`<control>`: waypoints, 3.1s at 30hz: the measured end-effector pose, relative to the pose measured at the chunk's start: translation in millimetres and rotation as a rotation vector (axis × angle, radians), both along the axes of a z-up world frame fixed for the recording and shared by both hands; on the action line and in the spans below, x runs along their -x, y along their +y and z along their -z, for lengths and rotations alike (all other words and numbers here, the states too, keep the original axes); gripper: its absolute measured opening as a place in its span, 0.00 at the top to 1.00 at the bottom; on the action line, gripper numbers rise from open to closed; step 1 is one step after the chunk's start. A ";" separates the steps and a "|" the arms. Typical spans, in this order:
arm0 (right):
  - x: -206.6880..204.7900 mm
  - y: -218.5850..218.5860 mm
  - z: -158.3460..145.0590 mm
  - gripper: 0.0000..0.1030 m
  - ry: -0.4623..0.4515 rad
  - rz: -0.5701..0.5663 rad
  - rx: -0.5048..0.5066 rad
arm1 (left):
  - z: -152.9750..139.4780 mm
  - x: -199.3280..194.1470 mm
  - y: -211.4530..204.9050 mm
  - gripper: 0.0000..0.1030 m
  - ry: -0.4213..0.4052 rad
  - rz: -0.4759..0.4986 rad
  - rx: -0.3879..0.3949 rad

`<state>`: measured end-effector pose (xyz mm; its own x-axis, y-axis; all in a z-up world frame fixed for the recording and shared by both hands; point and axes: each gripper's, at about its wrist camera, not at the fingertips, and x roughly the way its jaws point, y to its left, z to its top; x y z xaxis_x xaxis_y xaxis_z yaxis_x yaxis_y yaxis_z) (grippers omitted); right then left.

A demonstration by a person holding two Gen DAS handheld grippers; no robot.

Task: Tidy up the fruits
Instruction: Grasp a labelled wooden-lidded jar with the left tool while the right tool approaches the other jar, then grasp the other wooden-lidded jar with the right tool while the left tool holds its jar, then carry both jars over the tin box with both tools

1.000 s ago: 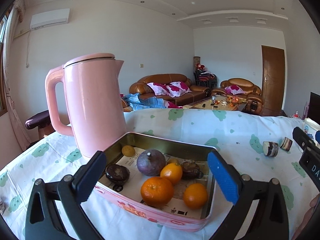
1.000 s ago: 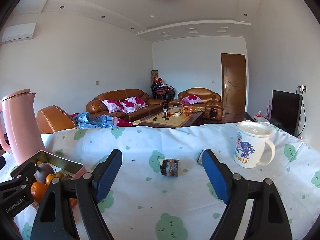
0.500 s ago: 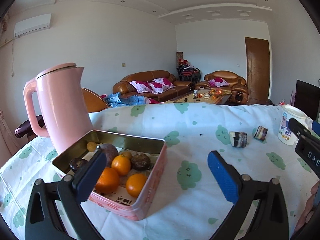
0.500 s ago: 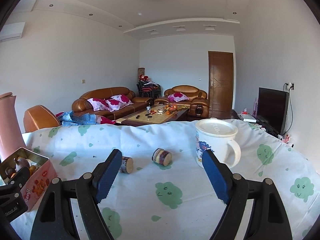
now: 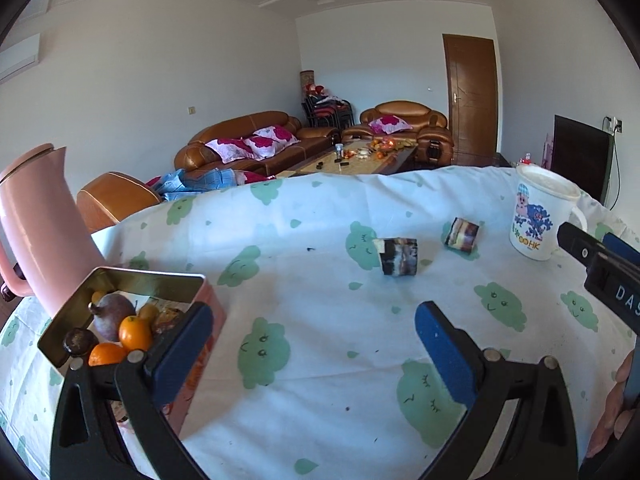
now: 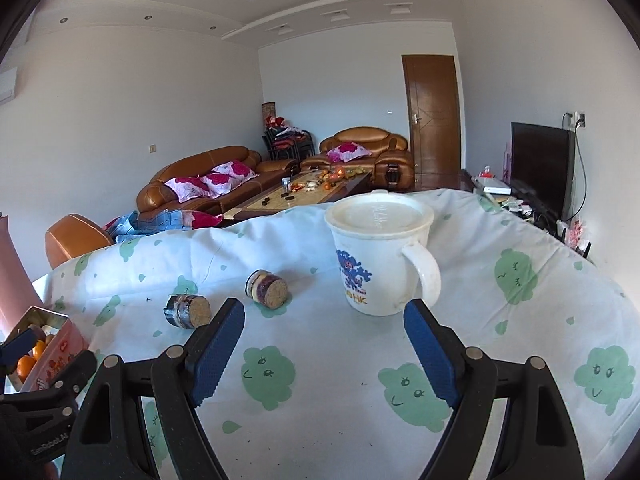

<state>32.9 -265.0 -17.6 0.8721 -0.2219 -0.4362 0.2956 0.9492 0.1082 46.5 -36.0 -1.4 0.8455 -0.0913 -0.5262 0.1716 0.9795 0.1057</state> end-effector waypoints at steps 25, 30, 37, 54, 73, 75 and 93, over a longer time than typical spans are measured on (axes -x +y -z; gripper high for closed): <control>-60.0 -24.7 17.5 0.22 0.099 -0.076 -0.225 | 31.3 -117.8 -67.4 0.59 0.269 0.017 0.026; -101.0 -1.1 23.1 0.23 0.152 -0.108 -0.218 | 12.5 -87.2 -27.5 0.59 0.191 -0.079 0.072; -169.5 20.4 46.8 0.50 0.368 -0.039 -0.187 | 20.9 -75.3 -0.6 0.59 0.166 -0.150 -0.005; -49.6 54.0 10.9 0.63 0.116 -0.139 0.063 | 13.7 -27.1 24.6 0.59 0.086 -0.153 0.011; 37.8 101.2 -4.1 0.63 -0.066 -0.154 0.127 | 2.4 31.3 51.2 0.59 -0.038 -0.135 0.077; 40.5 103.5 -4.8 0.63 -0.073 -0.156 0.130 | 2.5 33.9 51.3 0.59 -0.037 -0.126 0.077; 48.9 113.1 -5.7 0.63 -0.078 -0.166 0.128 | 5.2 35.3 64.1 0.59 -0.011 -0.118 0.080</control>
